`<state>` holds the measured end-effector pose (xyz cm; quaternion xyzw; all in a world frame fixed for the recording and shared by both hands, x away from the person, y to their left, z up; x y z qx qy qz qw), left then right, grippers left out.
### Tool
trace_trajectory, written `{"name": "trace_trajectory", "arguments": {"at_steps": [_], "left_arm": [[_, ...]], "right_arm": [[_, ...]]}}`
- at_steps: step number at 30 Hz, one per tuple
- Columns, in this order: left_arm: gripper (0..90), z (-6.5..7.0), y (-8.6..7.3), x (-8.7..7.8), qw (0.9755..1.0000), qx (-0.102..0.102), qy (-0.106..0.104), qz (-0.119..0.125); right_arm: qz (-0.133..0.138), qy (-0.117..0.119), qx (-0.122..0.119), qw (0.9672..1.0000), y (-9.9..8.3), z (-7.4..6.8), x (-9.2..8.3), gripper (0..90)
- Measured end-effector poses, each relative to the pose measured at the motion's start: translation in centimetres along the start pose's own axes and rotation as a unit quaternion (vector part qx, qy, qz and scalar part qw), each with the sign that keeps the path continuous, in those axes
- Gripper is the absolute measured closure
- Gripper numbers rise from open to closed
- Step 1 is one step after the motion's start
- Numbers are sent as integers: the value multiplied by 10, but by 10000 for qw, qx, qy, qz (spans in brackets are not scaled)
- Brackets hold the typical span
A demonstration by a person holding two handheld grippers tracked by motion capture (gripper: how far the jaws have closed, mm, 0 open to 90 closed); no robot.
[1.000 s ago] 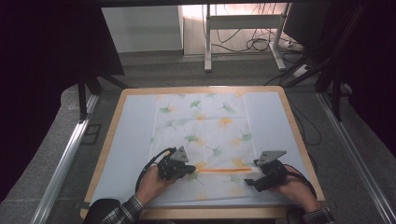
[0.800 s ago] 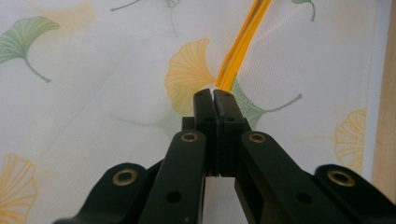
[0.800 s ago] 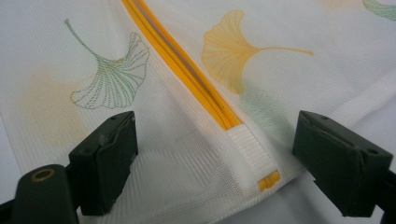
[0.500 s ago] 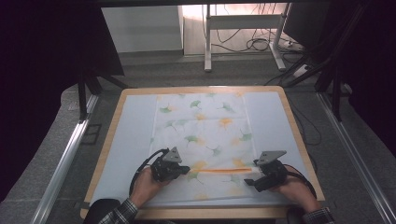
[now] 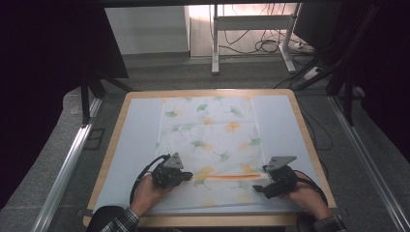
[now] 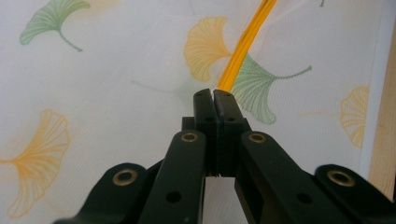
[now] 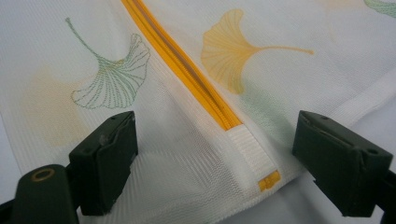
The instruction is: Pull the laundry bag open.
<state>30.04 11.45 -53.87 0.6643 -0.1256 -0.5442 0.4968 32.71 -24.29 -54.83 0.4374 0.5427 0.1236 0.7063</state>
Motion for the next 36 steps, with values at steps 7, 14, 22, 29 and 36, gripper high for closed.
{"name": "trace_trajectory", "arguments": {"at_steps": [7, 14, 22, 29, 36], "left_arm": [[900, -1, -3, -4, 10000, 1, 47, -3], [900, -4, -7, -10, 9999, -54, 117, 13], [900, -7, -11, -17, 9998, -104, 183, 25], [900, -9, -14, -22, 9997, -118, 218, 17], [900, -12, -18, -29, 9994, -175, 301, 43]], "right_arm": [[2, 2, 0, 10000, 0, 0, 0, 143], [6, 2, 4, 10000, 0, 0, 0, 143], [10, 4, 5, 10000, 0, 0, 0, 143], [13, 2, 5, 10000, 0, 0, 0, 143], [12, 3, 3, 10000, 0, 0, 0, 143]]}}
Point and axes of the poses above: each handheld gripper's, and its own axes: x roughly forward along the jaws, y roughly out of its top, z roughly to its right, the point moved 3 cm from there along x, roughly forward along the jaws, and after that the axes turned 9 degrees about z, right-handed, at the moved point
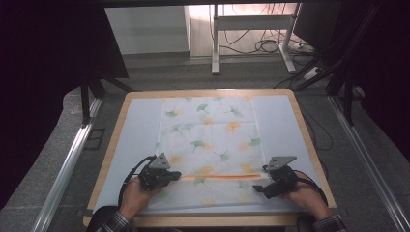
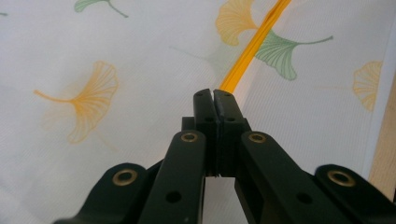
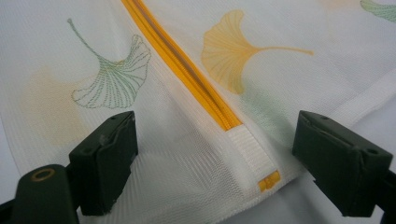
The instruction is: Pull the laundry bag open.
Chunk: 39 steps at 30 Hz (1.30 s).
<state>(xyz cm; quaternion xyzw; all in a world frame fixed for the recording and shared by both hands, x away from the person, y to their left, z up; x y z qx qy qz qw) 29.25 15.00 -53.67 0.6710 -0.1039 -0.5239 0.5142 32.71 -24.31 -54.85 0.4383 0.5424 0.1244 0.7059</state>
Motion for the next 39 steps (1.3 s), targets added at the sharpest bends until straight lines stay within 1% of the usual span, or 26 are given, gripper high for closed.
{"name": "trace_trajectory", "arguments": {"at_steps": [3, 5, 14, 15, 18, 20, 22, 25, 30, 36, 39], "left_arm": [[900, 0, -1, -2, 10000, -20, 25, 9], [900, -1, -2, -3, 10000, 17, 43, -28], [900, -3, -6, -10, 9999, -46, 107, 27], [900, -2, -6, -10, 9999, -44, 141, 28], [900, -2, -6, -11, 9999, -1, 156, -3], [900, -3, -7, -12, 9999, -33, 143, 28], [900, -3, -7, -14, 9998, -25, 181, 18], [900, -5, -9, -16, 9997, -67, 217, 29], [900, -8, -12, -20, 9996, -128, 230, 51], [900, -10, -15, -26, 9993, -143, 339, 32], [900, -12, -18, -29, 9991, -186, 368, 47]], "right_arm": [[-1, 2, 0, 10000, 0, 0, 0, 143], [-2, -1, 0, 10000, 0, 0, 0, 143], [-3, 2, 0, 10000, 0, 0, 0, 143], [-2, -1, 0, 10000, 0, 0, 0, 143], [-4, 0, -2, 10000, 0, 0, 0, 143], [-4, -2, -1, 10000, 0, 0, 0, 143], [-4, 0, 0, 10000, 0, 0, 0, 143], [-4, 0, 0, 10000, 0, 0, 0, 143], [-5, 0, -2, 10000, 0, 0, 0, 143], [-4, 1, 0, 10000, 0, 0, 0, 143], [-4, 1, -2, 10000, 0, 0, 0, 143]]}}
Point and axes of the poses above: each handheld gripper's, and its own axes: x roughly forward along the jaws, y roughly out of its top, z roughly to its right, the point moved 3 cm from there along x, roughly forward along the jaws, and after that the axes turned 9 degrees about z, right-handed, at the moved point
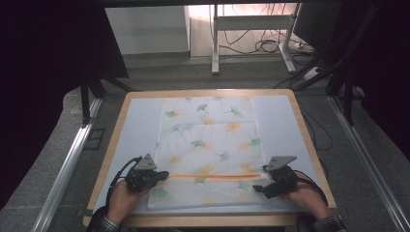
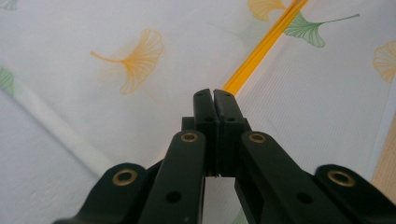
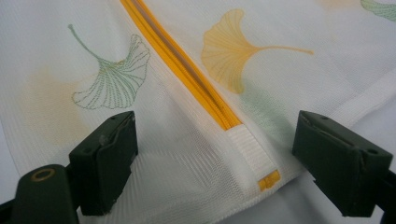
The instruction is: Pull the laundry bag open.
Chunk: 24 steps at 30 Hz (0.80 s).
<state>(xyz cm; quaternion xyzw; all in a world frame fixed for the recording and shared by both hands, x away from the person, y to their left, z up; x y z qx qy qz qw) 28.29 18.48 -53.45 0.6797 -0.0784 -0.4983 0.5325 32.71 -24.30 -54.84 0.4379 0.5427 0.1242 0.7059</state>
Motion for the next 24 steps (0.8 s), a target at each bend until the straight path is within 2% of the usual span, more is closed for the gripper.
{"name": "trace_trajectory", "arguments": {"at_steps": [21, 22, 23, 24], "left_arm": [[900, -8, -11, -14, 9997, -113, 214, 2], [900, -9, -12, -15, 9990, -39, 438, -87], [900, -11, -14, -17, 9971, 116, 717, -239], [900, -16, -18, -21, 9960, 90, 850, -272]], "right_arm": [[-2, -1, 2, 10000, 0, 0, 0, 143], [0, -1, 1, 10000, 0, 0, 0, 143], [0, -3, -3, 10000, 0, 0, 0, 143], [1, 0, -3, 10000, 0, 0, 0, 143]]}}
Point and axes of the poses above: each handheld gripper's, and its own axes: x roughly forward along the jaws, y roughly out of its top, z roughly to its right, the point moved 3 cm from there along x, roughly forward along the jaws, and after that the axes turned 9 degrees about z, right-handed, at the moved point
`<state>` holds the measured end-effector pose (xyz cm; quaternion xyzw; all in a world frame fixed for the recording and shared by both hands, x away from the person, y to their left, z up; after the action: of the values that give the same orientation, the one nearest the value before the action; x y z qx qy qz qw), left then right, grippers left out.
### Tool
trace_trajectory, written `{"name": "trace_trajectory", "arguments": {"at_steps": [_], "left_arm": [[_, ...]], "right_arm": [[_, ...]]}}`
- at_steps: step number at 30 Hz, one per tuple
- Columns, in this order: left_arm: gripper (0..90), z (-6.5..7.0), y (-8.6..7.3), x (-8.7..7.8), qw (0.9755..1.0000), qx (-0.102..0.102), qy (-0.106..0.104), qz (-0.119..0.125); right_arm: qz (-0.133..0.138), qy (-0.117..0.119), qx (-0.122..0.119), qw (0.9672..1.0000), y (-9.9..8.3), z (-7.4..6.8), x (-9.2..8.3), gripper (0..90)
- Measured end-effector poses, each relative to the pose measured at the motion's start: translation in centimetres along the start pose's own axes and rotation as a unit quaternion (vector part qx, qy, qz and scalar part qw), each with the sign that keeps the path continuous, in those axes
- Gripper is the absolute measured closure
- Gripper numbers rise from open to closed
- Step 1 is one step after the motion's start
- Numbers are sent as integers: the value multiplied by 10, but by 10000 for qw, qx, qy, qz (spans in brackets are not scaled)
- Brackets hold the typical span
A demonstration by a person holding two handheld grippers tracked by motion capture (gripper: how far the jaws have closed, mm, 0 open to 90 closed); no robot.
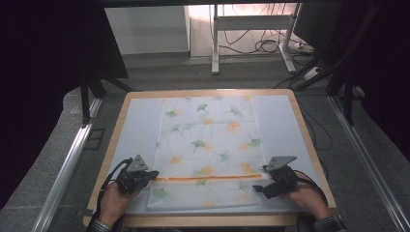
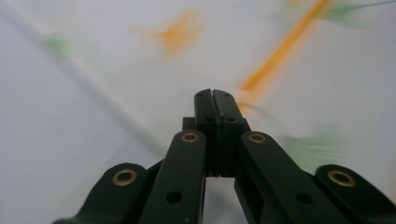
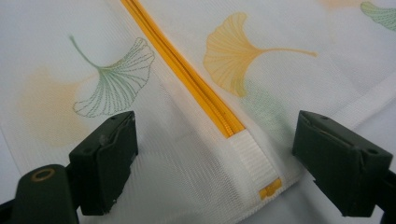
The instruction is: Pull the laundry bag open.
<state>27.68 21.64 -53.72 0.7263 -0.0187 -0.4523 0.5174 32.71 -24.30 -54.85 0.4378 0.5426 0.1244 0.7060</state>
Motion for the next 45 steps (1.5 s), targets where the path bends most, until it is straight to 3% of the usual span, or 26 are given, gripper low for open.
{"name": "trace_trajectory", "arguments": {"at_steps": [3, 5, 8, 12, 14, 16, 20, 24, 26, 28, 33, 34, 35, 36, 38, 41, 45], "left_arm": [[900, -13, -7, -13, 9977, -533, -157, 394], [900, -17, -9, -19, 9968, -606, -145, 491], [900, -15, -8, -17, 9926, -799, -602, 695], [886, -5, 4, -3, 9890, -786, -983, 772], [771, 0, 9, 5, 9894, -746, -1049, 679], [724, 7, 15, 15, 9903, -654, -1083, 577], [700, 14, 20, 30, 9927, -514, -1037, 323], [666, 18, 18, 41, 9963, -273, -813, -25], [682, 18, 17, 41, 9965, -257, -789, -92], [805, 19, 16, 43, 9949, -293, -951, -179], [840, 19, 17, 42, 9953, -326, -896, -190], [841, 18, 18, 40, 9959, -273, -853, -161], [900, 17, 18, 39, 9971, -258, -704, -151], [900, 15, 18, 37, 9977, -263, -613, -105], [900, 12, 16, 36, 9973, -343, -632, -117], [900, 11, 15, 36, 9955, -477, -820, -71], [900, 12, 16, 36, 9961, -418, -779, -38]], "right_arm": [[1, 2, -2, 10000, 0, 0, 0, 144], [3, 7, -1, 10000, 0, 0, 0, 144], [-2, 6, -1, 10000, 0, 0, 0, 144], [1, 3, -1, 10000, 0, 0, 0, 144], [3, 3, -2, 10000, 0, 0, 0, 144], [6, 4, -3, 10000, 0, 0, 0, 144], [10, 3, -1, 10000, 0, 0, 0, 144], [11, 3, -4, 10000, 0, 0, 0, 144], [8, 0, -3, 10000, 0, 0, 0, 144], [10, 6, -1, 10000, 0, 0, 0, 144], [9, 5, -5, 10000, 0, 0, 0, 144], [7, 5, -5, 10000, 0, 0, 0, 144], [10, 5, -5, 10000, 0, 0, 0, 144], [9, 4, -6, 10000, 0, 0, 0, 144], [7, 4, -7, 10000, 0, 0, 0, 144], [7, 5, -5, 10000, 0, 0, 0, 144], [7, 5, -6, 10000, 0, 0, 0, 144]]}}
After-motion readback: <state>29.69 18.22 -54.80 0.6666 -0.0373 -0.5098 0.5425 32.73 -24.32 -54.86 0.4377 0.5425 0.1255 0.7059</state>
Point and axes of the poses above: each handheld gripper's, and its own axes: x roughly forward along the jaws, y roughly out of its top, z roughly to its right, the point moved 3 cm from there along x, roughly forward along the jaws, and after that the axes turned 9 degrees about z, right-handed, at the moved point
